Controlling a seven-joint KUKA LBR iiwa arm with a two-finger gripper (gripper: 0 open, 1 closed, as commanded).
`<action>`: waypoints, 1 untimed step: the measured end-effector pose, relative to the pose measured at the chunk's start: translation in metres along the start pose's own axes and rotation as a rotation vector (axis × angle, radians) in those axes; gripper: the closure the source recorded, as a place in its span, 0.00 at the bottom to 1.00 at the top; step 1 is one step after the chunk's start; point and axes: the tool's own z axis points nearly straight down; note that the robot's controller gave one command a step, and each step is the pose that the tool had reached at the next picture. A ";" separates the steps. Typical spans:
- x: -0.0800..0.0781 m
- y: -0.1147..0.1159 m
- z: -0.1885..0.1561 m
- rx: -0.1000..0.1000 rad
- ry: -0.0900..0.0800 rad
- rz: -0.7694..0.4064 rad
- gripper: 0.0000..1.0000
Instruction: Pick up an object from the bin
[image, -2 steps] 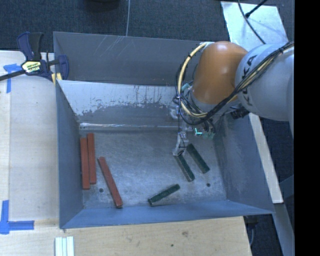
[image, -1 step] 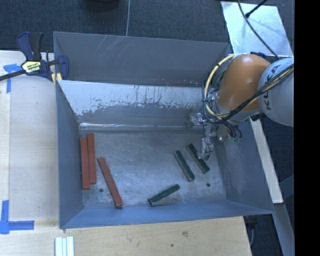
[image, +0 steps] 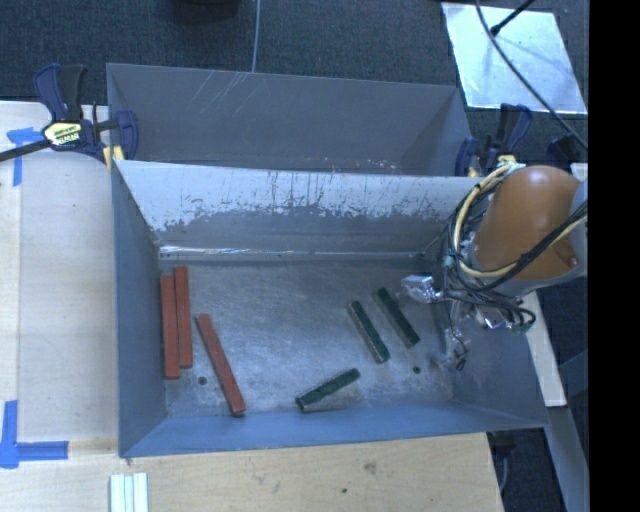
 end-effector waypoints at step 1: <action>-0.022 0.047 -0.004 -0.004 0.000 0.068 0.00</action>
Offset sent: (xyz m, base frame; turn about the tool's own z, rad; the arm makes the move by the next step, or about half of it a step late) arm 0.0012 0.0489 0.0033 0.0705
